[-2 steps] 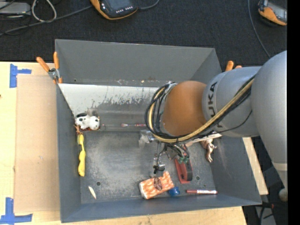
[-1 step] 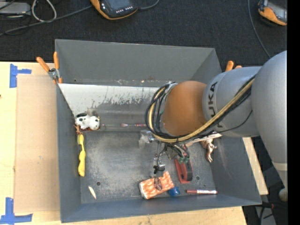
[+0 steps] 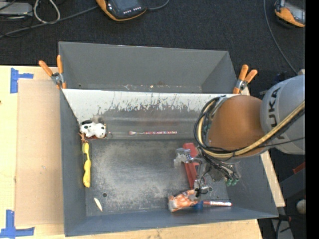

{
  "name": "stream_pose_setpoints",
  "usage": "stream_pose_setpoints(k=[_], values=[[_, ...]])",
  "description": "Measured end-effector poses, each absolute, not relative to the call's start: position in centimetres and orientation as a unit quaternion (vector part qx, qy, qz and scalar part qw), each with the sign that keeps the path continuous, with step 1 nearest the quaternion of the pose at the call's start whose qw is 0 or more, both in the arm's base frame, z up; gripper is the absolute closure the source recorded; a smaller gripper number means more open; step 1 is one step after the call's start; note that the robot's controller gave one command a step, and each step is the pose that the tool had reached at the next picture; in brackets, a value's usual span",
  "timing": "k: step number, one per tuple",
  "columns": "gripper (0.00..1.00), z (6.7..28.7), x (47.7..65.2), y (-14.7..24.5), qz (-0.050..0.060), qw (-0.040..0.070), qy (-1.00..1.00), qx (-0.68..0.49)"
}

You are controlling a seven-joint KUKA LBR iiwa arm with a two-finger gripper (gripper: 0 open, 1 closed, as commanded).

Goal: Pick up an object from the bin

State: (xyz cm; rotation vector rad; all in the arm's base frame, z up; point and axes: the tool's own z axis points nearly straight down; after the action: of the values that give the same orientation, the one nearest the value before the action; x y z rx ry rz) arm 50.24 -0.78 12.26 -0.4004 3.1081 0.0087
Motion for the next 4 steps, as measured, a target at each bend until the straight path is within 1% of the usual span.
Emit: stream_pose_setpoints(k=[1, 2, 3, 4], values=[[0.00, 13.8, 50.5, -2.4, 0.003, 0.003, 0.994, -0.109], [0.00, 12.0, 49.6, -5.4, 0.003, 0.003, 1.000, -0.009], [0.00, 10.9, 49.2, -7.8, 0.004, 0.004, 1.000, 0.002], [0.00, 11.8, 49.0, -6.8, 0.002, 0.003, 1.000, -0.025]])
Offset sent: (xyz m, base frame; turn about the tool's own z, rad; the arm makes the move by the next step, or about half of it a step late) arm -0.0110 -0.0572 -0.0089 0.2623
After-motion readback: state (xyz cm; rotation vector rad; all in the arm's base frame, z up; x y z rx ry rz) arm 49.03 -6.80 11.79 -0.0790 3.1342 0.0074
